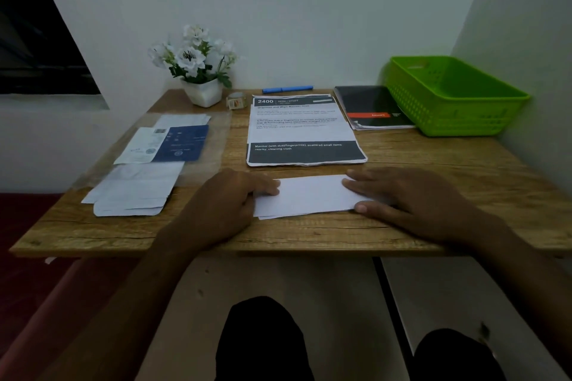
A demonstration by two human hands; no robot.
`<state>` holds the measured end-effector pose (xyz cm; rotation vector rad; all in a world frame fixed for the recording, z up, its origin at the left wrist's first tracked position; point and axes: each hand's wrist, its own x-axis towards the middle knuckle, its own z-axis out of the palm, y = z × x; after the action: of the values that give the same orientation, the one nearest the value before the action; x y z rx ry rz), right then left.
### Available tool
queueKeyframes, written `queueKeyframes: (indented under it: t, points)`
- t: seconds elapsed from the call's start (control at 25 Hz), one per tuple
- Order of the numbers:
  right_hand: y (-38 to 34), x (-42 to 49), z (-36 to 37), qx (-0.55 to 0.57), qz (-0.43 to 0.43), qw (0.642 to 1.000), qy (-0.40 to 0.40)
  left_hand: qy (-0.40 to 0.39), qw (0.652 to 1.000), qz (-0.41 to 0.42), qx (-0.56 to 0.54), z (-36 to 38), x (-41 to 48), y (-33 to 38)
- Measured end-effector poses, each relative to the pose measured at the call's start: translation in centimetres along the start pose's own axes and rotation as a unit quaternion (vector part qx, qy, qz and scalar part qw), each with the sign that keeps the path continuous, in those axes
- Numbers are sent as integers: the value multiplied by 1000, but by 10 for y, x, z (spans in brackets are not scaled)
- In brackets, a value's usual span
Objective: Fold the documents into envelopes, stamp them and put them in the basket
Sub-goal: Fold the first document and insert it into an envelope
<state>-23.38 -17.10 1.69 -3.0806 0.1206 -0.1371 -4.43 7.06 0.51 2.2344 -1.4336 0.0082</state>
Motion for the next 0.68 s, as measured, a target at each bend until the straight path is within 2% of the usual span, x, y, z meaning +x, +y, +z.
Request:
queueKeyframes:
  t: [0.12,0.24,0.32,0.48,0.68]
  points:
    - [-5,6,8,5,17,999,41,36,999,15,0,8,2,6]
    - [-23,20,13,77,29,990,110,47,998,45,-6,17,5,15]
    - [-38,32,19,96,16,987,126,46,998,46,-5,22,8,18]
    - [-50,45,32,118,-3,991,69,44,998,51,5,25,8,16]
    - [-26,29,27,151,0,988,25,40,999,14,-27,23,10,8]
